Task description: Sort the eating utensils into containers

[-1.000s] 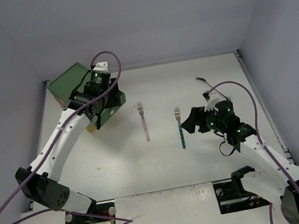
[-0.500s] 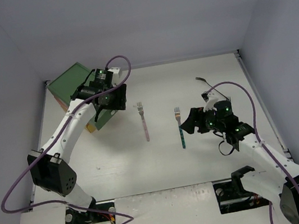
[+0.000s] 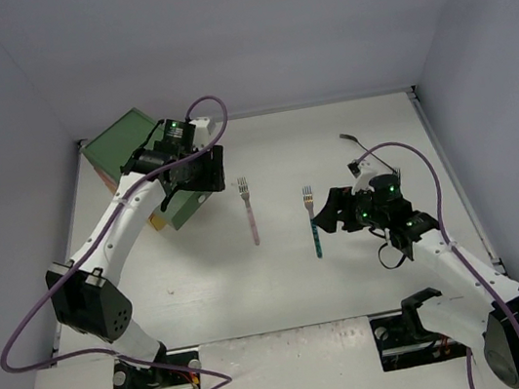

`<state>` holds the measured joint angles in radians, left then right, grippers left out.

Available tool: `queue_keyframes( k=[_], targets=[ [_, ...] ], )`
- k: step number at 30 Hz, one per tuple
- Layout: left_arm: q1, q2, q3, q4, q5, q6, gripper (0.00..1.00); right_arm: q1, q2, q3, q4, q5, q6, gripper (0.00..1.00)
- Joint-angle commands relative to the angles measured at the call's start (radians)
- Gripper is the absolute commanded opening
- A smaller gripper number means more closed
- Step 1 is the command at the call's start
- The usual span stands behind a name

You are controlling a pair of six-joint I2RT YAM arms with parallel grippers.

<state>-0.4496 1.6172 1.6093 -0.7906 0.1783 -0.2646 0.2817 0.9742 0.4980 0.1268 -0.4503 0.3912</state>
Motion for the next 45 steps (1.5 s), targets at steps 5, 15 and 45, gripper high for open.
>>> queue_keyframes(
  k=[5, 15, 45],
  targets=[
    [-0.001, -0.098, 0.060, 0.002, -0.004, -0.015, 0.53, -0.006, 0.009, 0.037, 0.046, 0.014, -0.008, 0.75],
    [-0.090, -0.136, 0.276, -0.002, -0.247, -0.078, 0.57, -0.007, 0.005, 0.070, 0.005, 0.105, -0.025, 0.75],
    [-0.379, 0.380, 0.108, 0.080, -0.675, -0.553, 0.53, -0.035, -0.165, 0.001, -0.070, 0.290, 0.062, 0.74]
  ],
)
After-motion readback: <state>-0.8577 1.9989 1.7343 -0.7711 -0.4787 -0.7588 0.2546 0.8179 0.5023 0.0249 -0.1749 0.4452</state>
